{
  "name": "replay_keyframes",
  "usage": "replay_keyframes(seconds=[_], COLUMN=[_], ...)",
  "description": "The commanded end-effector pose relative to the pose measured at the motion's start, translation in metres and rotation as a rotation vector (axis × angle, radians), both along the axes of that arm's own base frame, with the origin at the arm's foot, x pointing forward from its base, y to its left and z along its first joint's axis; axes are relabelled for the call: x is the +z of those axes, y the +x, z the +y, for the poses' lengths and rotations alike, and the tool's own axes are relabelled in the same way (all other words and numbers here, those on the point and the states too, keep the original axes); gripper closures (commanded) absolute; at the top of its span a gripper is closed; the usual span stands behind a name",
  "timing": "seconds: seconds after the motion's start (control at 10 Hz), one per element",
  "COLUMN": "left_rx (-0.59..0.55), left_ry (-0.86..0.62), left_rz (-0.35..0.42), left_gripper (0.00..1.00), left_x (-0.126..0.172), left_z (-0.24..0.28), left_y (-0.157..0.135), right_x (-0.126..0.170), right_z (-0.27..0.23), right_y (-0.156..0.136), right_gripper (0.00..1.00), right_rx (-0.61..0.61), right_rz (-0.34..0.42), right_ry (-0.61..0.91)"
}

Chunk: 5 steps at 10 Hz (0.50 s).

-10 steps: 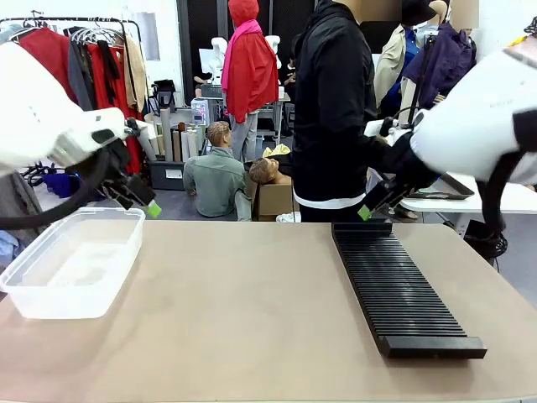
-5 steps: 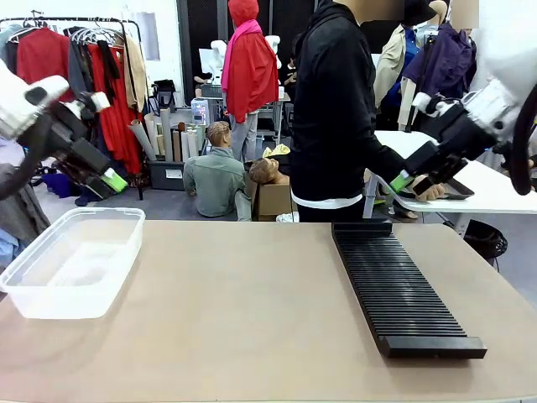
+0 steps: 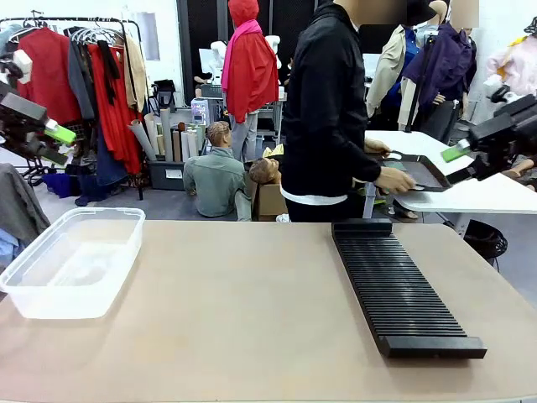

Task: Sort PCBs into racks and boxes based on the side picked up.
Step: Pick up the Blank PCB handed by the Human.

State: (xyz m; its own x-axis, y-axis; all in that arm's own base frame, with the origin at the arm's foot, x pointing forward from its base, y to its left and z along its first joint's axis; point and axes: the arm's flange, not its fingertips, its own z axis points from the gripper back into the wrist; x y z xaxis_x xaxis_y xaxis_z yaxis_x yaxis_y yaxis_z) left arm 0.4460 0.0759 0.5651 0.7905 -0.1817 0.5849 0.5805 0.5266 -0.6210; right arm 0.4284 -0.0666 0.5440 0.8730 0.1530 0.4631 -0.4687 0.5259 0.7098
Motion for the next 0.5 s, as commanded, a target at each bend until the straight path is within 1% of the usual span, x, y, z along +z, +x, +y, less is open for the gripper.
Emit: replay_keyframes(seconds=[0.0, 0.2, 0.4], left_rx=[0.007, 0.027, 0.039], left_ry=[-0.078, -0.127, -0.115], left_rz=[-0.013, -0.036, -0.034], left_gripper=[0.00, 0.00, 0.00], left_x=[-0.009, -0.015, -0.019], left_z=[0.008, 0.024, 0.028], left_y=[0.003, -0.009, -0.012], right_x=[-0.009, -0.010, -0.012], right_z=[-0.017, -0.036, -0.049], right_y=[-0.004, -0.025, -0.035], right_gripper=[0.00, 0.00, 0.00], right_rx=[0.010, -0.006, -0.037], right_rz=[-0.016, -0.060, -0.073], right_ry=[0.137, 0.225, 0.257])
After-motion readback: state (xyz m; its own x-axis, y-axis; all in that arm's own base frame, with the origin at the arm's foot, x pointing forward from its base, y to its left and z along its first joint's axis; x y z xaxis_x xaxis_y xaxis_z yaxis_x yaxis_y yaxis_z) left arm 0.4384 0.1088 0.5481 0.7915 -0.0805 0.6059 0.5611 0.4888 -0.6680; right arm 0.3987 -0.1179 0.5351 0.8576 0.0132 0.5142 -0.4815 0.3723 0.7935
